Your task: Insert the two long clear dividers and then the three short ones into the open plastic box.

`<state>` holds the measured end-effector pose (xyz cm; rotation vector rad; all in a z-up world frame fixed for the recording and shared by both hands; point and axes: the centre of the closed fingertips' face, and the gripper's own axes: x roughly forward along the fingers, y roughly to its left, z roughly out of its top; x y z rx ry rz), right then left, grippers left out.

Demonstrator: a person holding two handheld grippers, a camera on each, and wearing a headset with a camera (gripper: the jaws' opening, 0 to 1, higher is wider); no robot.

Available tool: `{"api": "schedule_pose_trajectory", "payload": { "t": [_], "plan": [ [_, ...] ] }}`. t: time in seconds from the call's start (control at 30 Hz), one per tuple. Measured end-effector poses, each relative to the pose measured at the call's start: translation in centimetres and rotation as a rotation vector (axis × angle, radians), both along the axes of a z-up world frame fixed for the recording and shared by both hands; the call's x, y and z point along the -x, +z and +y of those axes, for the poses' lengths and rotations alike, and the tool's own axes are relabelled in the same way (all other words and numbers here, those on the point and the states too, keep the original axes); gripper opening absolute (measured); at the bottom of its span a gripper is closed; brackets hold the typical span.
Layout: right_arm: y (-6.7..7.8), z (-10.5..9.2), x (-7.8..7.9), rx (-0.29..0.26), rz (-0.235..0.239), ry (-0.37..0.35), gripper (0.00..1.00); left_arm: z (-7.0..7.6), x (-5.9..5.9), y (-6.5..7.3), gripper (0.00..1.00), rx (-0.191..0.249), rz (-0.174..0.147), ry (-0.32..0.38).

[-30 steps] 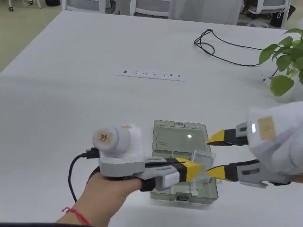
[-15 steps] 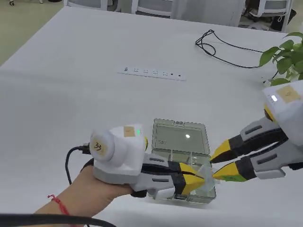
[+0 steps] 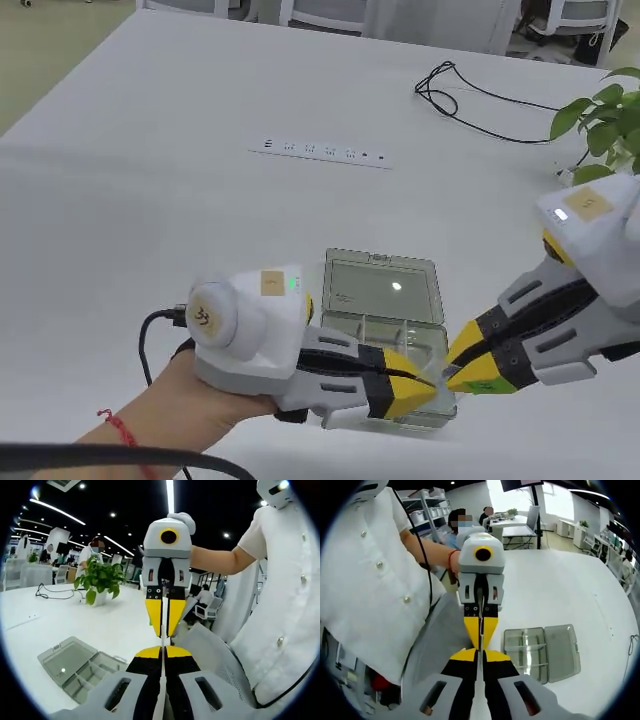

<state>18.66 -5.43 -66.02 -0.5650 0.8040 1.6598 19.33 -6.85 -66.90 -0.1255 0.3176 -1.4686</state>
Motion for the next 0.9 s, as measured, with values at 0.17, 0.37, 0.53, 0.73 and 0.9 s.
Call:
{"api": "schedule_pose_trajectory", "payload": {
  "t": [0.17,0.37,0.53,0.73,0.9],
  "plan": [
    [-0.11,-0.03,-0.01,-0.002,0.001,0.006,0.03,-0.02,0.08,-0.05,0.00,-0.005,-0.006,-0.002],
    [-0.19,-0.02,0.12,-0.005,-0.002,0.012,0.03,-0.04,0.18,-0.15,0.00,-0.015,-0.017,-0.006],
    [-0.26,0.00,-0.02,-0.008,-0.014,0.012,0.03,0.02,0.01,-0.25,0.00,-0.020,-0.025,0.006],
    [-0.24,0.00,-0.10,-0.011,-0.017,0.009,0.03,0.17,-0.07,-0.23,0.00,-0.022,-0.024,0.016],
    [-0.15,-0.25,-0.33,-0.008,-0.025,0.004,0.03,0.54,-0.24,-0.46,0.00,-0.032,-0.024,0.031]
  ]
}}
